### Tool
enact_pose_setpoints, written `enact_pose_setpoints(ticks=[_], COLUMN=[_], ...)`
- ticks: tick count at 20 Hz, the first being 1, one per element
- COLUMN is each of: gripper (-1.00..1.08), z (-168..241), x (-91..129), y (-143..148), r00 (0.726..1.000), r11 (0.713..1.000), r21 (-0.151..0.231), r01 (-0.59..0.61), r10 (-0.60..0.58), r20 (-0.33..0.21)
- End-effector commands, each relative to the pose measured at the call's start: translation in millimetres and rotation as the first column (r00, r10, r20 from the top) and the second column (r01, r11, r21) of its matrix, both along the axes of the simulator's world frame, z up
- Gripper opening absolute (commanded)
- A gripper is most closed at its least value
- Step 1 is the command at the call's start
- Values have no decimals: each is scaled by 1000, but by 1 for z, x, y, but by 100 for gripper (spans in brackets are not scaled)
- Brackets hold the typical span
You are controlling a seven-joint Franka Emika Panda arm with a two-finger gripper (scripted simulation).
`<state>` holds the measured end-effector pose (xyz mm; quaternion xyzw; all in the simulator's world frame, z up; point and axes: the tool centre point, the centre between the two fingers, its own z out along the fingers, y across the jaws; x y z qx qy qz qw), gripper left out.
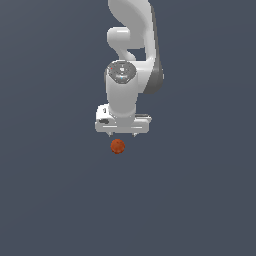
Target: Pick up the object and move it to a goal position.
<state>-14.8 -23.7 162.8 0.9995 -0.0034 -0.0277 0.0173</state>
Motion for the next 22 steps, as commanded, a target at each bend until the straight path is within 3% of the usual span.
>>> enact_pose_setpoints(ticks=[1,22], gripper=[100,100], z=[0,-5], x=[0,-5], y=[0,-14], r00=[1000,999], r11=[1000,999], r21=[0,20], r01=[0,-42], r10=[0,42], r20=[0,1])
